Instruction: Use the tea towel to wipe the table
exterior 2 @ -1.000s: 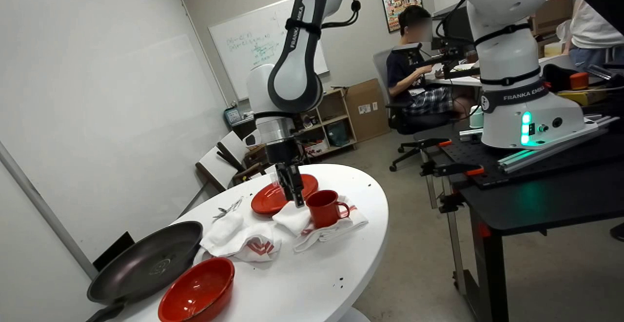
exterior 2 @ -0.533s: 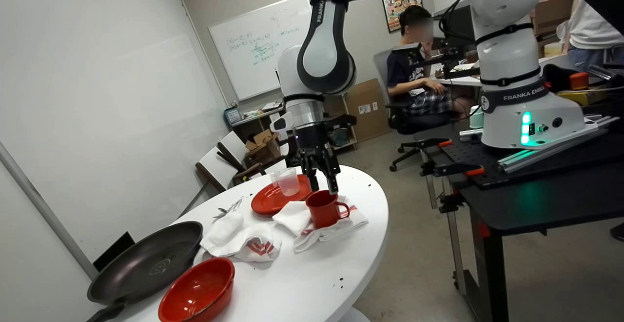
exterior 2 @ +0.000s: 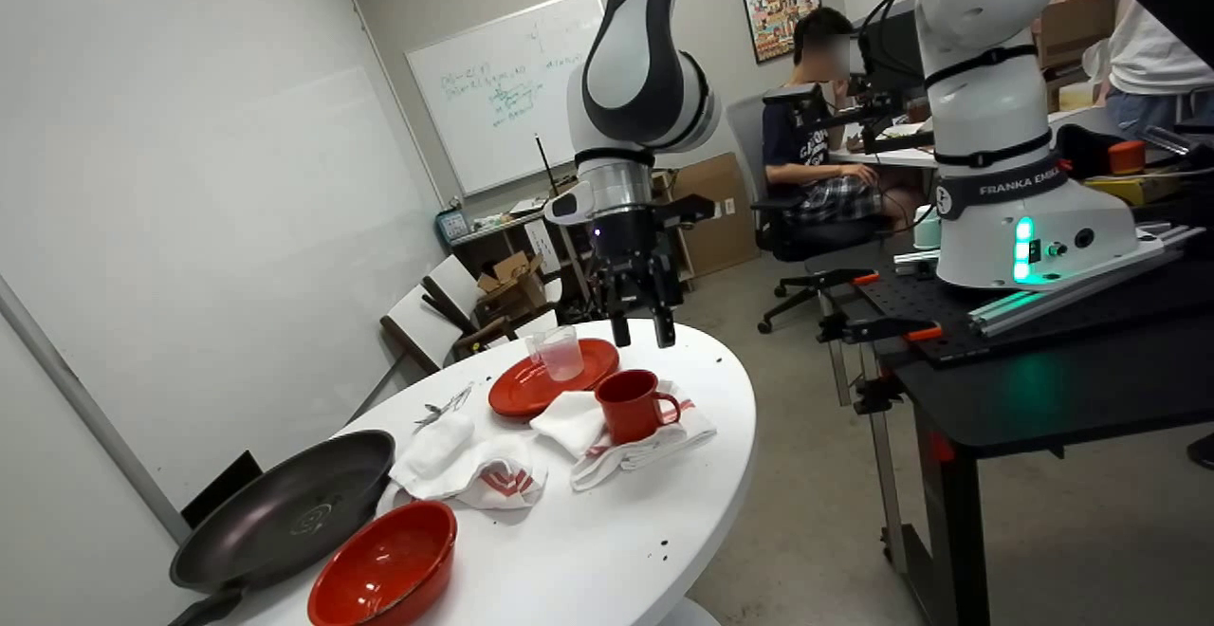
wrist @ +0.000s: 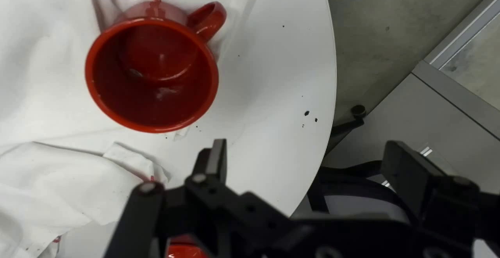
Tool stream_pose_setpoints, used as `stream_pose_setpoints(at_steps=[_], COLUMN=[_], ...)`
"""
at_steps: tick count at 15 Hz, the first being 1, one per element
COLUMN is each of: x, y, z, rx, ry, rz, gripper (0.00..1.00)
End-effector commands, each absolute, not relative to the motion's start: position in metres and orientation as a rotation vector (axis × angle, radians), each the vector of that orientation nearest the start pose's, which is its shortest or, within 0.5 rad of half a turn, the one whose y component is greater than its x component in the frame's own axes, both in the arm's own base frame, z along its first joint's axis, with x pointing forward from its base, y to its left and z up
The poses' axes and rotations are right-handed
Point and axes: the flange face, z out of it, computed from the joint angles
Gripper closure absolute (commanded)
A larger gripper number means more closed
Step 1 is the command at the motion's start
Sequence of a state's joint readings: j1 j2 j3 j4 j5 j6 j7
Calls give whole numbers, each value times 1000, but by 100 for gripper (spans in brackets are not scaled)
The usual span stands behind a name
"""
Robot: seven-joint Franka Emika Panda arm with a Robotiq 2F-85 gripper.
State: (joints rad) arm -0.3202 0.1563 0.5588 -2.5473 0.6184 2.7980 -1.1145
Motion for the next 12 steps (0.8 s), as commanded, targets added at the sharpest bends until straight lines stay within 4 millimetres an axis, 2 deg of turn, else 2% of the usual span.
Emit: stream_pose_setpoints(at_steps=[1,5,12], x=[450,443,442], y=[88,89,88], z=[231,240,240], rx=[-2661,-2657,-2658], ry=[-1097,-1135,-1137], rz=[-321,-334,-333], gripper=[0,0,0])
